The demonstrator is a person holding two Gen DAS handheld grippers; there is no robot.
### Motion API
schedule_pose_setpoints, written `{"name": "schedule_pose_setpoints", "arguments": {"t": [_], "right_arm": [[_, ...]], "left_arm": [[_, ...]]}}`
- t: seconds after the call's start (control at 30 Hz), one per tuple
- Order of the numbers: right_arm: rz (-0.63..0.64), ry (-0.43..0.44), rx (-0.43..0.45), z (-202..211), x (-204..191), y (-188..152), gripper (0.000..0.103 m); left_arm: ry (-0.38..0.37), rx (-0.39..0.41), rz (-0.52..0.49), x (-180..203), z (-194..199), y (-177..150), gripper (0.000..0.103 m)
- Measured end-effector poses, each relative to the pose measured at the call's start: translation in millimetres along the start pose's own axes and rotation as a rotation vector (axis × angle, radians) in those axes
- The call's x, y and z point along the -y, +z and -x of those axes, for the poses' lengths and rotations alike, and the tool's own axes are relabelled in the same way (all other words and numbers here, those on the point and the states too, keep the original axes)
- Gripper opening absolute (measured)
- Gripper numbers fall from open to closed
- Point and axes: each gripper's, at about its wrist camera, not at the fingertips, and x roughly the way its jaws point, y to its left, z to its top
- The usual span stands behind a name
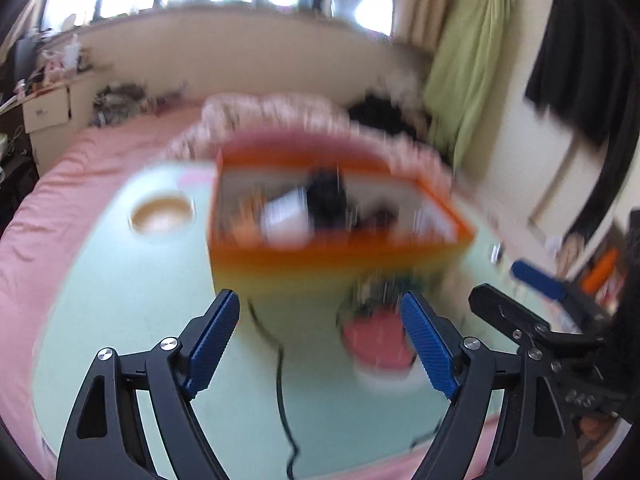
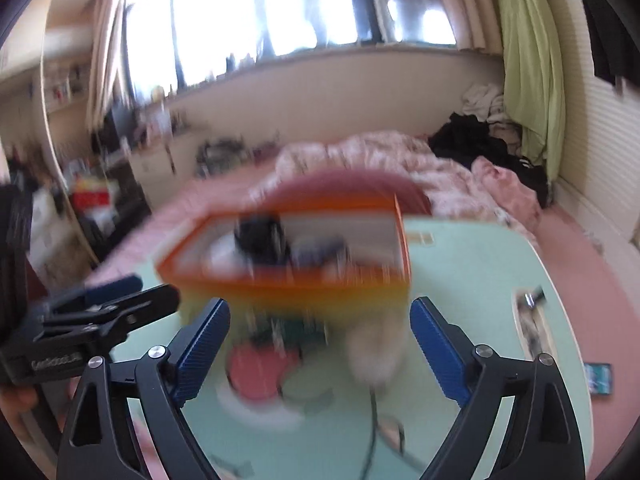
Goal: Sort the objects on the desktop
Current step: 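Place the plastic bag in the box with the left gripper while the right gripper places the ornament, then grasp the white pompom with the right gripper while the left gripper grasps the green toy car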
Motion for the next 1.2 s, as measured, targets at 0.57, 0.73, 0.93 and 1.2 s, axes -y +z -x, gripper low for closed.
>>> {"name": "schedule_pose_setpoints", "arguments": {"t": [0.57, 0.73, 0.93, 1.2], "right_arm": [[-0.009, -0.104, -0.133, -38, 6, -41, 0.103], [-0.059, -0.060, -0.100, -30, 14, -41, 0.103], [-0.146, -0.066, -0.061, -22, 34, -20, 0.099], [-0.077, -0.081, -0.254, -76, 27, 10, 0.060]], "left_arm": [[0.185, -0.011, -0.092, 12, -29, -31, 0.103], [0.183, -0.010, -0.093, 9, -31, -33, 0.103], [0.185, -0.007, -0.091, 8, -32, -32, 0.103], [0.186, -0.007, -0.092, 9, -32, -32, 0.103]]}}
